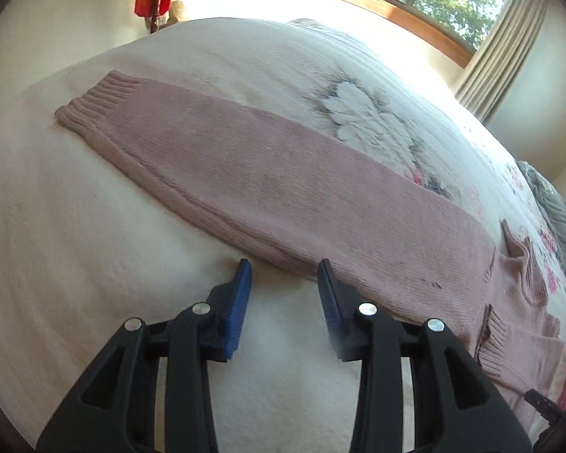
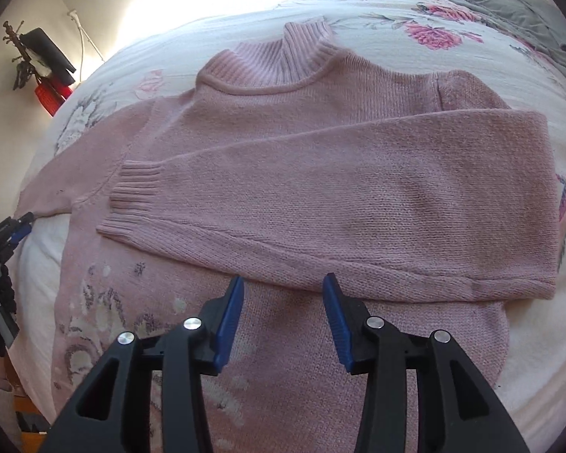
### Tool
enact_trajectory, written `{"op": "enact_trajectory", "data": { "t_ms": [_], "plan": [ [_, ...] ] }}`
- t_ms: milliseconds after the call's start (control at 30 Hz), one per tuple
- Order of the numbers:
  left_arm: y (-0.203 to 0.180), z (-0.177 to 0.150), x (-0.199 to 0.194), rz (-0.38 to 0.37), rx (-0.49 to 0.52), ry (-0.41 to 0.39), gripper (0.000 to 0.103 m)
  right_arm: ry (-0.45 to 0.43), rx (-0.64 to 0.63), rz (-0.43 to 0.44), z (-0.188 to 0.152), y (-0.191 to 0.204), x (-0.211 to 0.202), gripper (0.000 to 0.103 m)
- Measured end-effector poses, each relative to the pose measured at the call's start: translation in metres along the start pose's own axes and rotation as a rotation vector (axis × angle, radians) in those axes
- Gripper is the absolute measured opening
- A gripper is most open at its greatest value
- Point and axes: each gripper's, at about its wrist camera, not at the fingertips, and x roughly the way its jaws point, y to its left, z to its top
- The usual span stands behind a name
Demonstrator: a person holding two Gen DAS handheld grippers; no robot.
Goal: Fold small clothes
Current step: 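Grasp the other sleeve cuff with the left tool and fold it across the body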
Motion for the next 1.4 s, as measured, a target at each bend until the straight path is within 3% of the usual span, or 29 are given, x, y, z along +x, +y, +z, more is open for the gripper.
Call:
{"op": "enact_trajectory", "data": {
  "t_ms": [100,200,400,633,733,833,1033,1233,1400],
  "plan": [
    [0.032,0.016,0.002,-0.013,-0.063,-0.004,0.036,0.023,0.015,-0.006,0.001,-0.002,0.012,0.045],
    [0.059,0.031,0.006,-0.071,-0.159,0.001,0.036,0.029,0.020,0.001,0.000,-0.005,0.016,0.048],
    [0.106,0.053,0.021,-0.178,-0.350,0.018,0.025,0.036,0.023,0.012,0.001,-0.010,0.025,0.048],
    [0.132,0.073,0.041,-0.255,-0.477,0.035,0.022,0.034,-0.003,-0.013,0.001,-0.008,0.029,0.049],
    [0.131,0.080,0.048,-0.254,-0.518,0.046,0.020,0.032,-0.006,-0.014,0.002,-0.008,0.028,0.049],
    [0.121,0.084,0.048,-0.199,-0.470,0.053,0.007,0.028,-0.009,-0.014,0.003,-0.007,0.030,0.049],
    [0.100,0.085,0.021,-0.148,-0.335,-0.024,0.005,0.027,-0.016,-0.014,0.003,-0.008,0.027,0.049],
    [0.032,0.075,-0.011,-0.230,-0.156,-0.076,0.005,0.016,-0.011,-0.019,0.000,-0.009,0.020,0.049],
    [-0.047,0.052,-0.024,-0.341,-0.020,-0.060,0.005,0.003,-0.012,-0.012,-0.009,-0.009,0.006,0.049]
  ]
}}
